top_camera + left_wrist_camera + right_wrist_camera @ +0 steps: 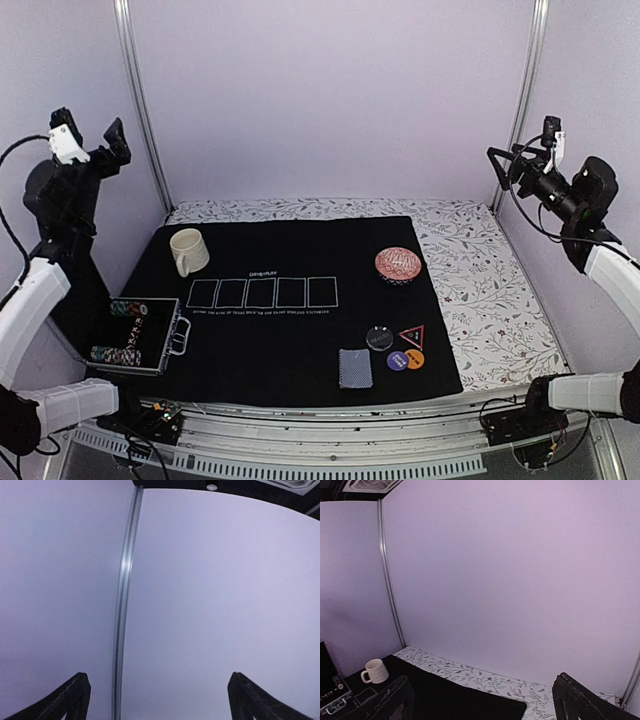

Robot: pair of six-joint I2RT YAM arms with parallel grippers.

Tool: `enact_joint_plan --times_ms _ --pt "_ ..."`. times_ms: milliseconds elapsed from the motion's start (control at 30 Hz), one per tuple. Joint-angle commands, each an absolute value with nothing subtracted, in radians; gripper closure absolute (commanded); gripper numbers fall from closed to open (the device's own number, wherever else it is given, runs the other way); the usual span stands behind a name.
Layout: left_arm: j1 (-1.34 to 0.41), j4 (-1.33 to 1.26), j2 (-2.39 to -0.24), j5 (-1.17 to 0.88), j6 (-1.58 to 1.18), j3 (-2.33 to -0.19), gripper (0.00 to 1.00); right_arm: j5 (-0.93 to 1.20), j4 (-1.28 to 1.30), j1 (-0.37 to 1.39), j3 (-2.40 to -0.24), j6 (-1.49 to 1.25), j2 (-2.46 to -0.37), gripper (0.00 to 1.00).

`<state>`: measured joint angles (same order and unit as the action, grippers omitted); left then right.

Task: Distribute texas hold em gaming equipment
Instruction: Pick up the all-in button from the poker table mat.

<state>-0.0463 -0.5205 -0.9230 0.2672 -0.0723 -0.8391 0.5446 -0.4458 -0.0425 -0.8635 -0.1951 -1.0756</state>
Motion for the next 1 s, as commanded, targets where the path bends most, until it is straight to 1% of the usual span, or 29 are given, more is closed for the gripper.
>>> enact_joint_plan --times_ms 0,33,133,200,300,433,500,600,733,967 --pt "-0.133 -0.045 -0.977 -0.014 -0.085 -1.084 0.02 0.725 -0.072 0.091 -1.005 -0.281 -1.113 0.01" --pt "-0.167 0.021 -0.994 -0.067 -0.073 -1.123 0.02 0.644 -0.018 0.16 -1.038 -0.26 -1.12 0.01" --pt "-0.297 0.19 -1.033 -0.169 -0.008 -1.208 0.02 0.33 0.269 0.371 -1.139 -0.171 -1.172 0.01" --pt "-0.384 0.29 -1.057 -0.236 0.027 -1.243 0.02 0.155 0.449 0.471 -1.197 -0.167 -1.228 0.01" --pt "-0.501 0.424 -1.096 -0.294 0.077 -1.273 0.02 -0.036 0.695 0.597 -1.3 -0.228 -1.339 0.01" --pt "-0.604 0.527 -1.136 -0.291 0.093 -1.24 0.02 -0.191 0.965 0.761 -1.401 -0.365 -1.522 0.01" --pt "-0.626 0.549 -1.149 -0.274 0.076 -1.207 0.02 -0.221 1.05 0.831 -1.433 -0.444 -1.603 0.01" --pt "-0.635 0.573 -1.161 -0.244 0.046 -1.16 0.02 -0.186 1.103 0.899 -1.462 -0.501 -1.715 0.01" --pt "-0.637 0.549 -1.155 -0.222 0.024 -1.099 0.02 -0.098 1.07 0.935 -1.472 -0.524 -1.828 0.01" --pt "-0.637 0.498 -1.126 -0.2 0.044 -1.048 0.02 -0.036 0.961 0.936 -1.474 -0.535 -1.938 0.07"
